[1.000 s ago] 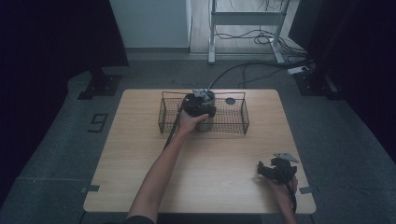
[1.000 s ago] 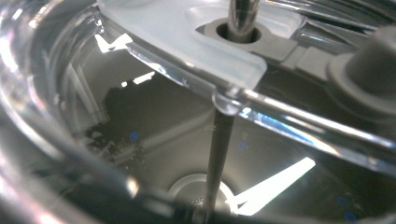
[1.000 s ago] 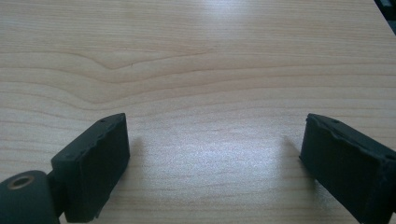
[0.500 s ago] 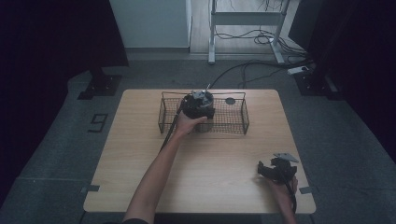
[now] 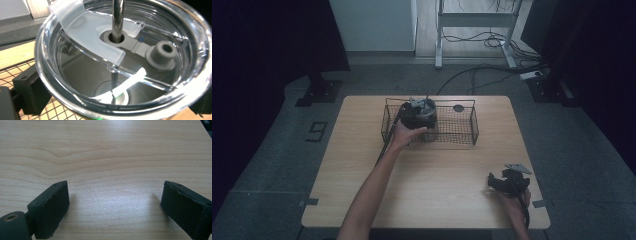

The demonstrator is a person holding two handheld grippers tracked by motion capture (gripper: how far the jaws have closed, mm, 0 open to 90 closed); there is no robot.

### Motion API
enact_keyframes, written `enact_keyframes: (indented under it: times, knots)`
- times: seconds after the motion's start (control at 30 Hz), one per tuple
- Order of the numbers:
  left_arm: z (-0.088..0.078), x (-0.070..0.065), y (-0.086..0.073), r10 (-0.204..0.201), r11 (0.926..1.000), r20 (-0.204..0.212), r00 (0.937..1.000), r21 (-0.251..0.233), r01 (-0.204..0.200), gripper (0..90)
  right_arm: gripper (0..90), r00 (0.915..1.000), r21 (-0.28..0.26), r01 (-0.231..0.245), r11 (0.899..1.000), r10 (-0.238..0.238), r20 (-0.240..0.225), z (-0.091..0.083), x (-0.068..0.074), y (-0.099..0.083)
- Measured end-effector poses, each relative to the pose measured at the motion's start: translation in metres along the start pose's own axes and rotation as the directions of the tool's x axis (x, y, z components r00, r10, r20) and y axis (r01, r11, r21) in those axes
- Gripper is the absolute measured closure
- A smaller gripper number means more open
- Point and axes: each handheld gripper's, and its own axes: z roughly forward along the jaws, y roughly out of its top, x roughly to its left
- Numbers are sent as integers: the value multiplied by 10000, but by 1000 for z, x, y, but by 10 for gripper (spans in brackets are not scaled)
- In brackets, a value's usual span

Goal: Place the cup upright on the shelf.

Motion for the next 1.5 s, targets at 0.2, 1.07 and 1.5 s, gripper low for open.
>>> enact_keyframes:
  times: [0.2, 1.07, 1.5]
  knots:
    - [-9, 0, 4, 103, 9990, 176, 9998, -430, -96, 32, 79, 10000, -6, 8, 10000, -8, -3, 0, 0, 0]
    - [-72, 2, -17, 570, 9932, 892, 9944, -1063, -474, 41, 81, 10000, -10, -2, 10000, 2, 1, 0, 0, 0]
    - [-108, 0, -55, 627, 9942, 1128, 9916, -943, -521, 52, 83, 10000, -17, -26, 10000, 26, 21, 0, 0, 0]
